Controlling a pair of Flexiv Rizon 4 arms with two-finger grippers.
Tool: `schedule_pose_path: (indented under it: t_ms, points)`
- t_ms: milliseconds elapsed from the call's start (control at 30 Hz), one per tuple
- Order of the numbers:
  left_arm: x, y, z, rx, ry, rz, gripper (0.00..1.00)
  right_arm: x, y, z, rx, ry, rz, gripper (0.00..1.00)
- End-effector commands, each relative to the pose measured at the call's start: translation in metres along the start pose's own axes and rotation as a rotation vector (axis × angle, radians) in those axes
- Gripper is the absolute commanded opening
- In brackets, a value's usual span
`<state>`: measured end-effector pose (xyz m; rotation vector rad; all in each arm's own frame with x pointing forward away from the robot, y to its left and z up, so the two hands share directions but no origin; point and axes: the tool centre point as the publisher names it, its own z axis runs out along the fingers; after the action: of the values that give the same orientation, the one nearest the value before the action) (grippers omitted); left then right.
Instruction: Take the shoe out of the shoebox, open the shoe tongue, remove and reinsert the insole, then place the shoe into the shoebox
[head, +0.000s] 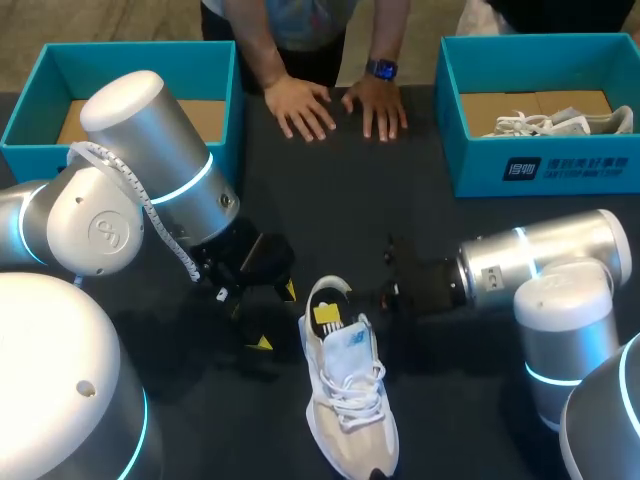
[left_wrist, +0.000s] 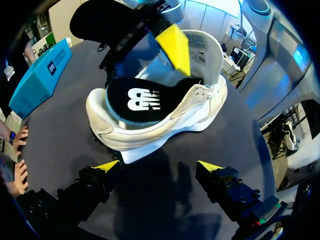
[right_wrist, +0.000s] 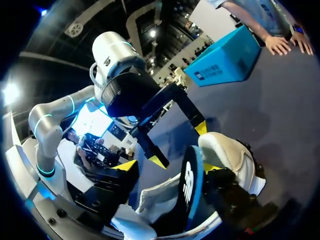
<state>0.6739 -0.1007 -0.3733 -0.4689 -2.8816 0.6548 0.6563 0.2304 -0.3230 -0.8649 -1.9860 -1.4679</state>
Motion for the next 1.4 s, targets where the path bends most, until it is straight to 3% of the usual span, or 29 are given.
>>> schedule_pose_path:
  t_ms: [33,400,500,600,633,667,700,800,867,933,967,1000,1400]
  points:
    - [0.001,-0.001,0.000,-0.004,-0.003,-0.001,1.00,0.003,0.004,-0.003,0.004,-0.012,-0.005,0.95]
    - [0.001,-0.001,0.000,-0.004,-0.003,-0.001,1.00,0.006,0.006,-0.014,-0.005,-0.048,-0.012,1.00]
    - [0.001,-0.001,0.000,-0.004,-0.003,-0.001,1.00,0.008,0.006,-0.014,-0.003,-0.051,-0.014,0.87]
    - [0.001,-0.001,0.000,-0.004,-0.003,-0.001,1.00,0.008,0.005,-0.011,0.001,-0.051,-0.012,0.85]
    - [0.001,-0.001,0.000,-0.004,-0.003,-0.001,1.00,0.007,0.004,-0.010,0.002,-0.050,-0.009,0.78]
    - [0.001,-0.001,0.000,-0.004,-0.003,-0.001,1.00,0.006,0.003,-0.009,0.003,-0.049,-0.004,0.62]
    - [0.001,-0.001,0.000,-0.004,-0.003,-0.001,1.00,0.005,0.003,-0.009,0.003,-0.049,0.000,0.56]
    - [0.001,-0.001,0.000,-0.004,-0.003,-0.001,1.00,0.002,0.002,-0.008,-0.002,-0.049,0.010,0.55]
    - [0.001,-0.001,0.000,-0.004,-0.003,-0.001,1.00,0.001,0.002,-0.008,-0.005,-0.048,0.012,0.47]
    - [0.001,-0.001,0.000,-0.004,-0.003,-0.001,1.00,0.000,0.002,-0.008,-0.009,-0.047,0.015,0.28]
    - [0.001,-0.001,0.000,-0.004,-0.003,-0.001,1.00,0.000,0.003,-0.008,-0.012,-0.047,0.017,0.08]
    - [0.001,-0.001,0.000,-0.004,-0.003,-0.001,1.00,-0.001,0.003,-0.008,-0.013,-0.047,0.017,0.00]
    - [0.001,-0.001,0.000,-0.004,-0.003,-0.001,1.00,-0.012,-0.009,-0.001,0.013,-0.054,0.074,0.00]
